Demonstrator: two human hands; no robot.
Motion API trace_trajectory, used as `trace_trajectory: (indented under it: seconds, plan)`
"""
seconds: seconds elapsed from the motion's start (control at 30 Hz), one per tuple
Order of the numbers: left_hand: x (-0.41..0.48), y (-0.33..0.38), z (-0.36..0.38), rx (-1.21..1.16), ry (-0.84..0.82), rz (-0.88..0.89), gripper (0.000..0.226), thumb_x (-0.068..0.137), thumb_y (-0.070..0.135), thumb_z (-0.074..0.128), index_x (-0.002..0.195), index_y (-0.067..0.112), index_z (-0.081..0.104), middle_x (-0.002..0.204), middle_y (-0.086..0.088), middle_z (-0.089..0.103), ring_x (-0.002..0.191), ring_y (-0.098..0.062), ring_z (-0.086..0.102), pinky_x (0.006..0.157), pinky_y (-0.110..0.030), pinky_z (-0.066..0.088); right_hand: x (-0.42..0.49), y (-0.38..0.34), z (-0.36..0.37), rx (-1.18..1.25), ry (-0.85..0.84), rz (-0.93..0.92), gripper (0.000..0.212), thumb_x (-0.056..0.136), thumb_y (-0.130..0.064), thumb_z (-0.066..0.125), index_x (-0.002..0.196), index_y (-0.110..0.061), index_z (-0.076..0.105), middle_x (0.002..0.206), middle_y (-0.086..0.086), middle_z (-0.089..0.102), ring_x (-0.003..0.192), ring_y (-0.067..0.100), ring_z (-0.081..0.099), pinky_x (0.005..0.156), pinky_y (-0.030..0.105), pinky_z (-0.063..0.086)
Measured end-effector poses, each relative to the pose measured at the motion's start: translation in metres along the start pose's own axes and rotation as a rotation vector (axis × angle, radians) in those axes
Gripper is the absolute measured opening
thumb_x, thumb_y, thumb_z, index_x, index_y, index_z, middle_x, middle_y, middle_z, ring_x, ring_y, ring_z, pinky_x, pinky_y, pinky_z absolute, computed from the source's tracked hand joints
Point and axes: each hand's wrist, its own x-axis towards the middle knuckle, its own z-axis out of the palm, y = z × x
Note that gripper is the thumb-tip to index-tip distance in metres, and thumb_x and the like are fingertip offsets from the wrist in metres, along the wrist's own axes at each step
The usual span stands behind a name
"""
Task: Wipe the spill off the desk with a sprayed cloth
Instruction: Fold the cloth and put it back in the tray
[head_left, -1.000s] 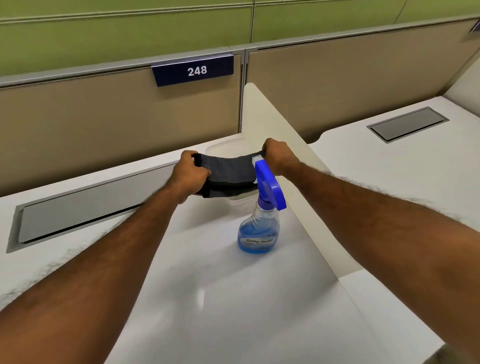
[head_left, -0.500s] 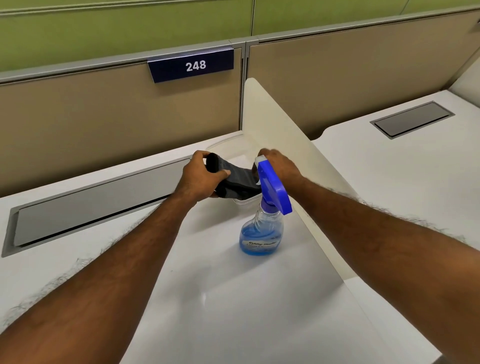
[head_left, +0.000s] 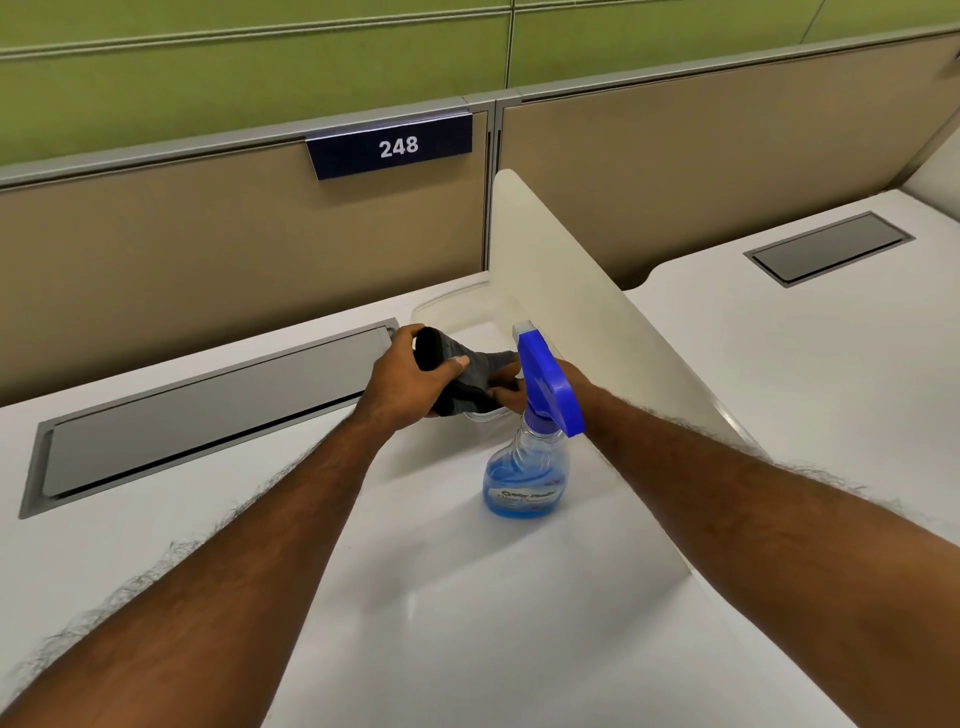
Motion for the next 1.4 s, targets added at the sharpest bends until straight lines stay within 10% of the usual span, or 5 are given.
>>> trace_trajectory:
  seconds: [0.1,0.33,0.73,0.93,1.4]
  plan:
    - [-0.007,-0.008,-0.012,0.034,-0.004,0.001,0.072,0.086,0.044,0.069,0.145,0.023,0.035,0.139,-0.008,0.05,0.116,-0.03,0.058,0.074,-0.043,0.061,-0.003,0.0,0.007,0.074,0.01,-0.011,0.027,0.088,-0.018,0.074,0.111,-0.007,0.066,0.109,0.018,0.069,0.09,0.021,0.062,0.072,0.007,0.045]
    - [-0.025,-0.034,-0.041,0.209,0.081,0.058,0.075,0.086,0.06,0.058,0.145,0.02,0.038,0.143,-0.011,0.049,0.121,-0.026,0.055,0.096,-0.041,0.048,-0.03,-0.009,-0.019,0.44,0.324,0.108,0.015,0.1,-0.013,0.048,0.102,-0.02,0.061,0.12,0.019,0.065,0.109,0.035,0.061,0.1,0.05,0.048]
    - [-0.104,-0.107,-0.068,1.03,-0.014,0.244,0.084,0.087,0.075,0.033,0.153,0.025,0.023,0.163,-0.008,0.019,0.151,-0.025,0.014,0.119,-0.05,0.015,-0.129,-0.01,0.009,0.744,0.454,0.044,0.06,0.078,0.026,0.045,0.107,-0.025,0.055,0.111,0.002,0.064,0.091,-0.002,0.066,0.066,0.011,0.052]
    - [-0.144,-0.15,-0.074,1.119,-0.056,0.15,0.112,0.064,0.088,-0.011,0.155,0.029,0.014,0.166,-0.006,0.001,0.153,-0.021,-0.002,0.121,-0.051,0.001,-0.142,-0.031,0.028,0.879,0.353,-0.014,0.064,0.082,0.003,0.072,0.132,-0.022,0.042,0.134,0.001,0.054,0.122,0.02,0.055,0.097,0.036,0.05]
    - [-0.162,-0.194,-0.062,0.933,-0.03,0.09,0.11,0.066,0.091,-0.005,0.154,0.031,0.018,0.166,-0.001,0.002,0.153,-0.017,-0.001,0.122,-0.046,0.004,-0.123,-0.06,0.032,0.602,0.682,0.057,0.034,0.082,-0.029,0.077,0.108,-0.022,0.056,0.1,-0.005,0.066,0.09,0.016,0.063,0.072,0.02,0.048]
